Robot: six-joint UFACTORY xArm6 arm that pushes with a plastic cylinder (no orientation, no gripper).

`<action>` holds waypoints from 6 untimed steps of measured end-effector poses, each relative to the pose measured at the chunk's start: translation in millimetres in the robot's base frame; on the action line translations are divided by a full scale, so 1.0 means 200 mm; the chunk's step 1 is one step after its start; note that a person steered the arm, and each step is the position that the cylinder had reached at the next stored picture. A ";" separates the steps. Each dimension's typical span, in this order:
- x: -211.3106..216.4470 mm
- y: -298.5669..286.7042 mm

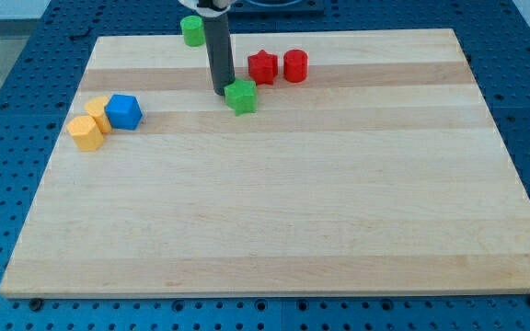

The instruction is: Slide the green star down towards the center

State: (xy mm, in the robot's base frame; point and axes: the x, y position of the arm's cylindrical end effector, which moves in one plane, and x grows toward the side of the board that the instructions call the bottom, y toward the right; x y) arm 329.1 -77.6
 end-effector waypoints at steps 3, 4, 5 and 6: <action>0.01 0.15; 0.02 -0.10; 0.11 -0.21; 0.24 -0.12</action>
State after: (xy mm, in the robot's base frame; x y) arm 377.0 -101.7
